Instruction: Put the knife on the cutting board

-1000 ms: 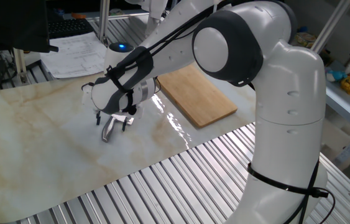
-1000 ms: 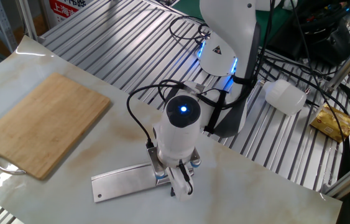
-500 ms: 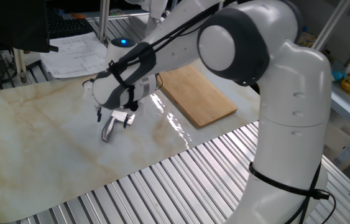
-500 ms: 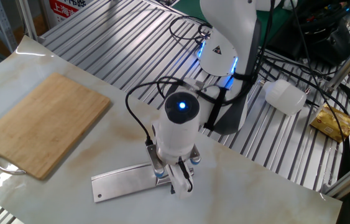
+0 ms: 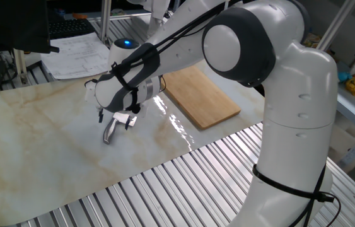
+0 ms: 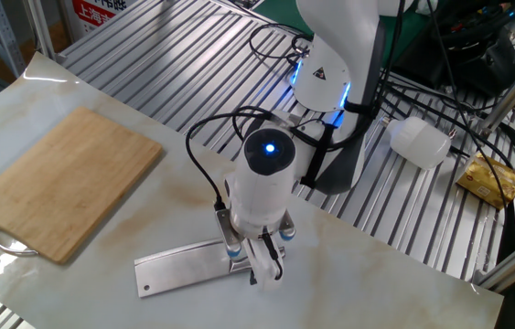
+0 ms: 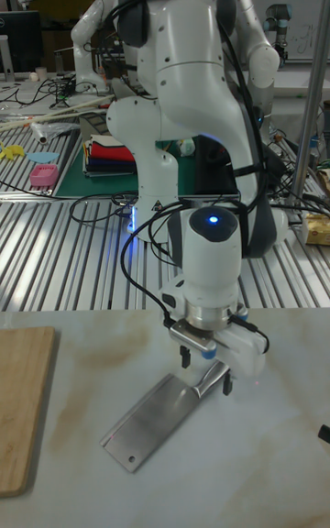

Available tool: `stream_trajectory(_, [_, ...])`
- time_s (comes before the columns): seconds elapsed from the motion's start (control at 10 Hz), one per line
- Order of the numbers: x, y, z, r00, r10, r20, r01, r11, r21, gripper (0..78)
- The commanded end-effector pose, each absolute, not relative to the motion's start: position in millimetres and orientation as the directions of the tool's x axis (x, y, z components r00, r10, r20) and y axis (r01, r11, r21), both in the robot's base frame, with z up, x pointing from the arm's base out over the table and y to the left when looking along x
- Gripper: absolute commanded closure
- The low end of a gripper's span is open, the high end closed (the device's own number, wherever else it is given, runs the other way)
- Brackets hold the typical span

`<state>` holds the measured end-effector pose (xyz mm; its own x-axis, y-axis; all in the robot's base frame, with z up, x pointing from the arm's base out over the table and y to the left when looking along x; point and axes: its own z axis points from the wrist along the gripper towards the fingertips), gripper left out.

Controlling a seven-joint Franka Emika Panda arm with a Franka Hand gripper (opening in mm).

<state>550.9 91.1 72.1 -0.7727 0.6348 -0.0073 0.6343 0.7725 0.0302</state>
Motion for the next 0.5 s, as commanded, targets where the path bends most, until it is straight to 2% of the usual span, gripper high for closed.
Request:
stream_trajectory(0.1, [551.7,92.5,64.4,-0.771,0.636,-0.023,0.636,0.771,0.034,0.1])
stream_trajectory(0.5, [551.7,92.9,62.1,-0.772,0.636,-0.014,0.635,0.771,0.045,0.1])
